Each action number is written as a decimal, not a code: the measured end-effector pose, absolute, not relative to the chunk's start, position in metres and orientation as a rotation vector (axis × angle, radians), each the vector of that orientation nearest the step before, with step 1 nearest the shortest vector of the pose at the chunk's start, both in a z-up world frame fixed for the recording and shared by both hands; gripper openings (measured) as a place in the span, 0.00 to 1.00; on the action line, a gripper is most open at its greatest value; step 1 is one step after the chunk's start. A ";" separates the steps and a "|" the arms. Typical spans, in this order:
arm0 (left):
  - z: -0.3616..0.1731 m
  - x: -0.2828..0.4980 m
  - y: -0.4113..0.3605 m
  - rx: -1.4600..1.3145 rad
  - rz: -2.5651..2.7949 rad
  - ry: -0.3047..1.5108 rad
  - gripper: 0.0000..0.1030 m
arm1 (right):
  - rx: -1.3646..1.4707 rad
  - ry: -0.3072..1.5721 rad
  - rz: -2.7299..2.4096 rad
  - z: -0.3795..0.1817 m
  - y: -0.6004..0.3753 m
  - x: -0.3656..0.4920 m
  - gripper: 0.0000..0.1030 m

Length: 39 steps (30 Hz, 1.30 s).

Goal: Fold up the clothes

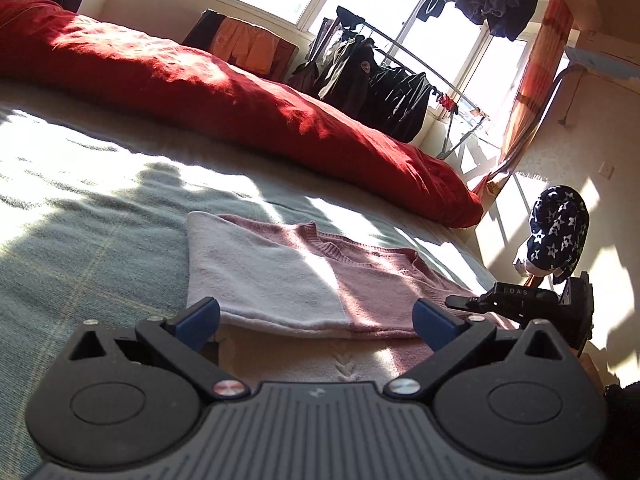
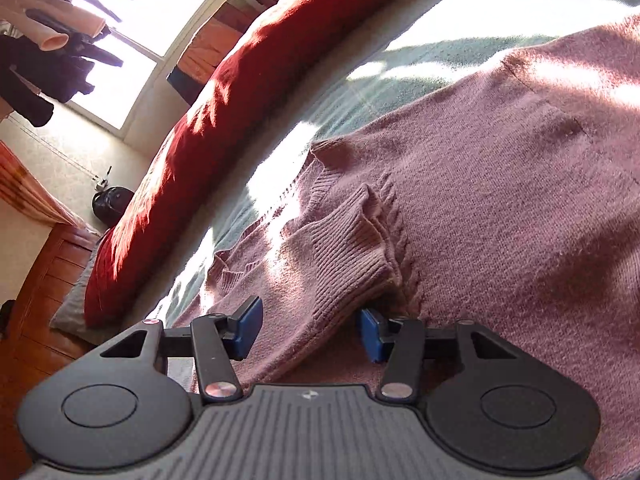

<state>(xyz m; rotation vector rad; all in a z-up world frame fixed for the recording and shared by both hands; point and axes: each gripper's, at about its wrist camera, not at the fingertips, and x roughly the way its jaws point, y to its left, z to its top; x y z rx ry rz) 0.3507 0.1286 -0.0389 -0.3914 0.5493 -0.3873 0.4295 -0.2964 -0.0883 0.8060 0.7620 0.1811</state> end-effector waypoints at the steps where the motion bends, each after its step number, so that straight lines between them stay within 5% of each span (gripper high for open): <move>1: -0.040 0.351 0.129 -0.392 -0.386 0.553 0.99 | 0.782 0.762 0.159 -0.087 -0.295 0.430 0.31; 2: -0.040 0.351 0.128 -0.388 -0.379 0.556 0.99 | 0.766 0.763 0.148 -0.086 -0.295 0.430 0.15; 9: -0.040 0.351 0.130 -0.392 -0.378 0.557 0.99 | 0.660 0.717 0.157 -0.053 -0.289 0.415 0.10; 16: -0.040 0.350 0.128 -0.380 -0.380 0.562 0.99 | 0.610 0.774 0.055 -0.057 -0.300 0.411 0.10; 25: -0.035 0.346 0.128 -0.335 -0.391 0.577 0.99 | 0.429 0.741 0.113 -0.019 -0.278 0.420 0.22; 33: -0.033 0.347 0.133 -0.337 -0.404 0.600 0.99 | 0.330 0.847 0.111 -0.056 -0.260 0.445 0.23; 39: -0.024 0.339 0.152 -0.393 -0.456 0.581 0.99 | 0.180 0.793 0.257 -0.016 -0.224 0.439 0.25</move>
